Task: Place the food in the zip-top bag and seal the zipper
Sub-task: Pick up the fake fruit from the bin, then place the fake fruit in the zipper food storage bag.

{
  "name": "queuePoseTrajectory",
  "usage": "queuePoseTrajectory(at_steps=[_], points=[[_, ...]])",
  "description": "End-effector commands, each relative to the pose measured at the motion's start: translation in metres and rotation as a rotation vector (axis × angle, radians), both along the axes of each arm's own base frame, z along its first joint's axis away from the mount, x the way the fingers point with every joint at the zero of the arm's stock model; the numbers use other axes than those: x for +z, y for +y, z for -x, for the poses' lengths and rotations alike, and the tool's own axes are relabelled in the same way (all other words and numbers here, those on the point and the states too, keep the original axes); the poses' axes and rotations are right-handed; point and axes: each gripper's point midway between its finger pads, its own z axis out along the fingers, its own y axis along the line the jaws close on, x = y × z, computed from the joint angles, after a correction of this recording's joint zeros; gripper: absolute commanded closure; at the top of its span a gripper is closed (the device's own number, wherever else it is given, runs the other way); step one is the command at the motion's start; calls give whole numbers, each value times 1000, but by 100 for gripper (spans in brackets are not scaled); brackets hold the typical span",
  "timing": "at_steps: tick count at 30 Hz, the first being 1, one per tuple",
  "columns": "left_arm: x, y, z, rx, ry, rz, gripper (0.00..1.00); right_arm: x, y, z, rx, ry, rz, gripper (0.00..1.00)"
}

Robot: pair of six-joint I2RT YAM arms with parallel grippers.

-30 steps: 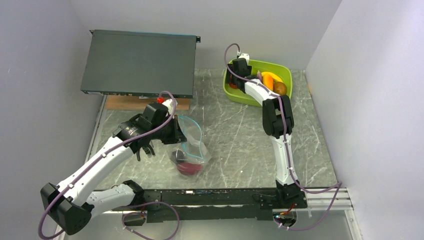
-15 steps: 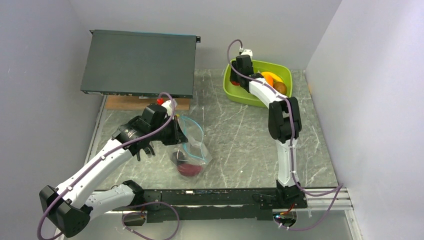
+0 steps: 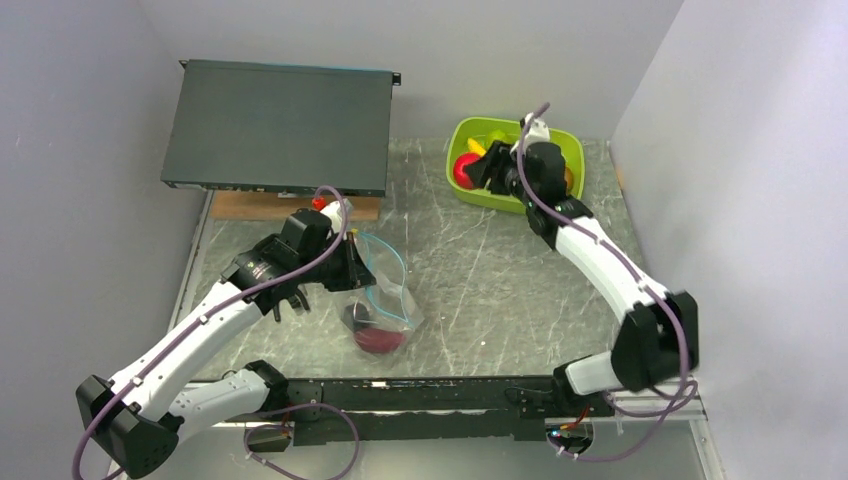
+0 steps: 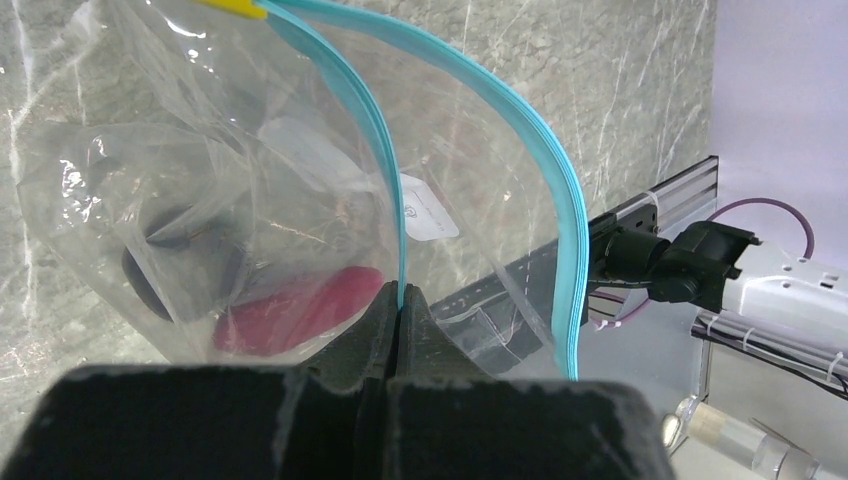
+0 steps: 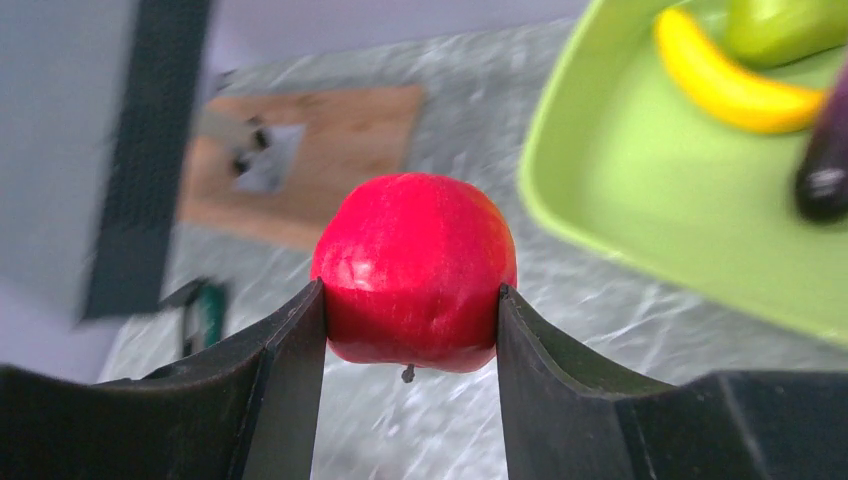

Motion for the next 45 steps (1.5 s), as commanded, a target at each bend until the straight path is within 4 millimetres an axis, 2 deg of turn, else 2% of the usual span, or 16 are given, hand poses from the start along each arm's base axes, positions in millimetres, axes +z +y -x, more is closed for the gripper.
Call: queuePoseTrajectory(at_steps=[1, 5, 9, 11, 13, 18, 27, 37, 38, 43, 44, 45], points=[[8, -2, -4, 8, -34, 27, 100, 44, 45, 76, 301, -93, -207, 94], [8, 1, -8, 38, -54, 28, 100, 73, 66, 143, 522, -192, -250, 94], [7, -1, -10, 51, -60, 52, 100, 102, 106, 210, 781, -283, -248, 94], [9, -4, -11, 48, -58, 71, 100, 107, 123, 230, 842, -291, -267, 94], [11, -6, -10, 44, -57, 86, 100, 105, 136, 239, 872, -278, -290, 93], [17, -5, -9, 45, -67, 95, 100, 84, 157, 237, 890, -201, -244, 93], [24, -1, -7, 54, -90, 93, 100, 39, 173, 224, 787, -97, -17, 91], [27, 4, -5, 59, -103, 89, 100, 11, 161, 216, 598, -97, 331, 88], [28, 4, -5, 61, -105, 88, 100, 10, 161, 217, 599, -98, 341, 86], [25, 5, -3, 64, -101, 92, 100, 12, 169, 222, 631, -104, 307, 61], [25, 5, -3, 62, -99, 94, 100, 10, 171, 222, 635, -99, 305, 52], [25, 5, -3, 63, -98, 96, 100, 11, 173, 223, 637, -99, 302, 47]])
